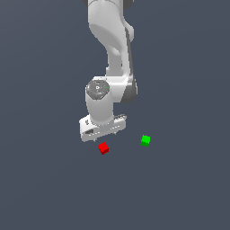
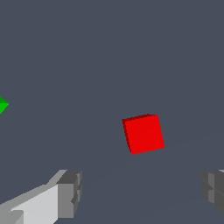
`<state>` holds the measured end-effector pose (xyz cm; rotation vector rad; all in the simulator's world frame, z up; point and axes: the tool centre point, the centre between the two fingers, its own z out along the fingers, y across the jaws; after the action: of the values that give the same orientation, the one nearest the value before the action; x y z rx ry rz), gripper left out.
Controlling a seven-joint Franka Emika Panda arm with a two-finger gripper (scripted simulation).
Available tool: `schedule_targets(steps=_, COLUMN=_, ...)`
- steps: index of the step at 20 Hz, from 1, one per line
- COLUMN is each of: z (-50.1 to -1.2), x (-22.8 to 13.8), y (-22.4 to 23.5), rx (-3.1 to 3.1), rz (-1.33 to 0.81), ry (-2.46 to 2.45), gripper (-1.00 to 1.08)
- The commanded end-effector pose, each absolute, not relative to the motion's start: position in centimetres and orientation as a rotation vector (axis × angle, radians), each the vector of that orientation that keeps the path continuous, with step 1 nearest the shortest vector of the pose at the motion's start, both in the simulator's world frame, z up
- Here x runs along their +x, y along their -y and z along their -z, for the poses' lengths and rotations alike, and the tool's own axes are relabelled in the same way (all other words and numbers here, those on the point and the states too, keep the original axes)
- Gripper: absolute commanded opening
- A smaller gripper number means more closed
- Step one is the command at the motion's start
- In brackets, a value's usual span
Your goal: Stack the red cube on top of the green cube.
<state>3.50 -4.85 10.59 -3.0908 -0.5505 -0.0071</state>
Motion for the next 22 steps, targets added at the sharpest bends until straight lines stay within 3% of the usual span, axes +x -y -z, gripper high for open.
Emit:
schedule_targets(steps=1, z=-9.6, x=4.1, y=5.2, rx=-3.074, rz=0.006, ry=0.639, gripper=1.00)
schedule_targets(steps=22, z=-6.1, x=5.9, y=6.0, rx=-3.018, rz=-0.001, ry=0.870, gripper=1.00)
